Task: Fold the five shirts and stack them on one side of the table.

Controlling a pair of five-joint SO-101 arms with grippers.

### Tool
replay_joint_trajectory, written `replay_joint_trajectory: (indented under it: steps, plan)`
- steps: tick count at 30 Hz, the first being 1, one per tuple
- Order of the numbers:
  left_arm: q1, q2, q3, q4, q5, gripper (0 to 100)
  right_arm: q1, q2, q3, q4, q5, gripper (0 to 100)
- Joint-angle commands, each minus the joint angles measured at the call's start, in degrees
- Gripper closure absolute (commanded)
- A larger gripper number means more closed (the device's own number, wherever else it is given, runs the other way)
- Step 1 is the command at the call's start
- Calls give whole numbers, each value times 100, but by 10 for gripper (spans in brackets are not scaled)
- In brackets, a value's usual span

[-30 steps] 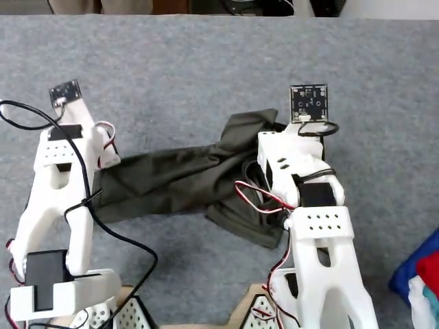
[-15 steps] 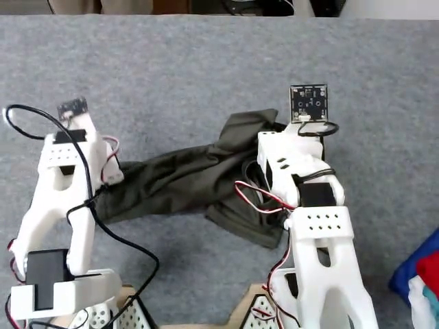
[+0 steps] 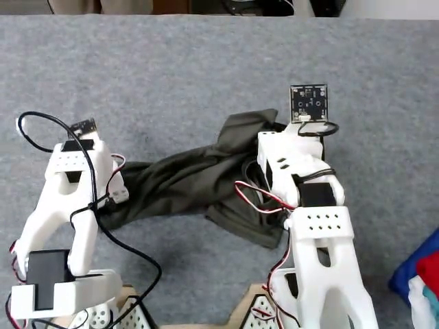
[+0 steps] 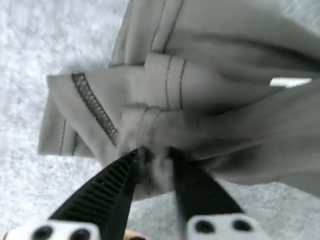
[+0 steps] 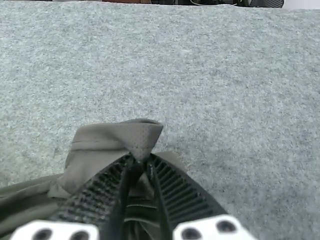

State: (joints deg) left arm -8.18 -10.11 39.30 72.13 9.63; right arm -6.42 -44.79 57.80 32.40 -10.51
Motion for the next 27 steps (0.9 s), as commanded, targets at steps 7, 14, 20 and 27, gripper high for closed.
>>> replay_joint_trajectory:
  steps: [7, 14, 20, 27]
  plan:
    - [-26, -92, -1345, 501, 18, 747, -75, 40, 4, 9, 9, 994]
    - [-26, -48, -1495, 325, 0, 747, -75, 40, 4, 9, 18, 994]
    - [-527, -48, -1213, 0, -527, 747, -75, 40, 4, 9, 18, 994]
    - [-624, -40, -826, 35, -519, 747, -75, 40, 4, 9, 9, 994]
